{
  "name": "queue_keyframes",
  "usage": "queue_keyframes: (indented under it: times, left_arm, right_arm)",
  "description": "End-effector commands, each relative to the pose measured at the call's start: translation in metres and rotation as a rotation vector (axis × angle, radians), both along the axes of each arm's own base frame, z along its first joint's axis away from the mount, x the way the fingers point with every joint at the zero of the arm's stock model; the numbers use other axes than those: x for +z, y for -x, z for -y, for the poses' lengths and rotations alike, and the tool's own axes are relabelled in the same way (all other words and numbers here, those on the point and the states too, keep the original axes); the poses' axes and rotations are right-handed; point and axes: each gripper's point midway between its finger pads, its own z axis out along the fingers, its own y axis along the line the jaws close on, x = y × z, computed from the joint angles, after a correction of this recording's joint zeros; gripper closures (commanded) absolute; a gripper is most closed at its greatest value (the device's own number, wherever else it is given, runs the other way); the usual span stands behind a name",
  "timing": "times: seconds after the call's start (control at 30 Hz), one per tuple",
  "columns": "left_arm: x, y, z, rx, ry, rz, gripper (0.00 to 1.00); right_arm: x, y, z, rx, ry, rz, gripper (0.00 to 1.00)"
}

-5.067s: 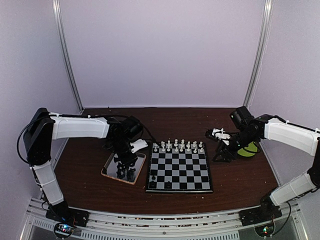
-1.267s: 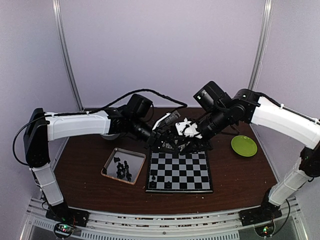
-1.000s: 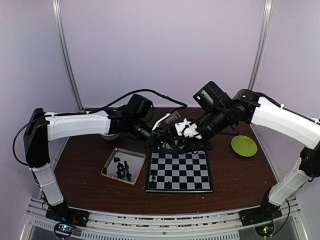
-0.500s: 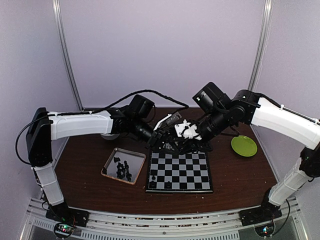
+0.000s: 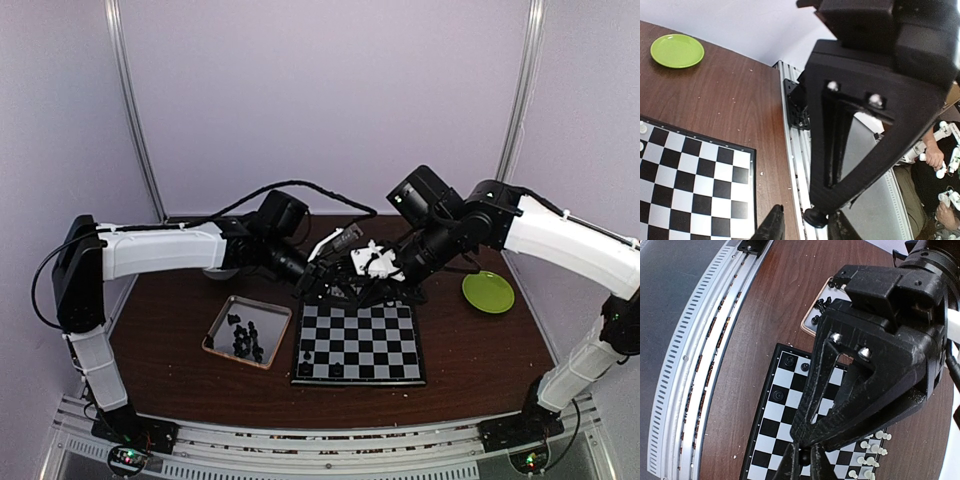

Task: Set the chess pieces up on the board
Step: Pass from the left arm to the right, then place the pawn at a7.

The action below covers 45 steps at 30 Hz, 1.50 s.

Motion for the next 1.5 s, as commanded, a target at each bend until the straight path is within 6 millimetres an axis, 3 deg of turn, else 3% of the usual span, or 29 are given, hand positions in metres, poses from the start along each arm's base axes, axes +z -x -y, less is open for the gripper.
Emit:
queue_keyframes:
  times: [0.0, 0.23, 0.43, 0.6, 0.77, 1.1, 1.47]
  left_arm:
    - [-0.004, -0.014, 0.000, 0.072, 0.012, 0.116, 0.68]
    - [-0.010, -0.054, -0.047, 0.288, -0.043, 0.236, 0.61]
    - [-0.009, -0.087, -0.081, 0.521, -0.101, 0.353, 0.61]
    - [-0.009, -0.098, -0.090, 0.590, -0.120, 0.382, 0.61]
    - [-0.010, -0.098, -0.089, 0.583, -0.120, 0.379, 0.60]
    - [-0.012, -0.094, -0.087, 0.567, -0.110, 0.354, 0.61]
    - [-0.015, -0.093, -0.084, 0.550, -0.109, 0.335, 0.61]
  right_arm:
    - [0.011, -0.004, 0.000, -0.044, -0.046, 0.021, 1.00]
    - [-0.026, -0.007, 0.029, -0.097, 0.087, 0.017, 1.00]
    - [-0.088, -0.001, 0.057, -0.144, 0.241, -0.068, 1.00]
    - [-0.136, 0.006, 0.072, -0.185, 0.370, -0.155, 1.00]
    - [-0.171, 0.006, 0.088, -0.211, 0.492, -0.194, 1.00]
    - [-0.195, -0.008, 0.113, -0.274, 0.575, -0.204, 1.00]
    - [-0.200, -0.017, 0.119, -0.303, 0.589, -0.224, 1.00]
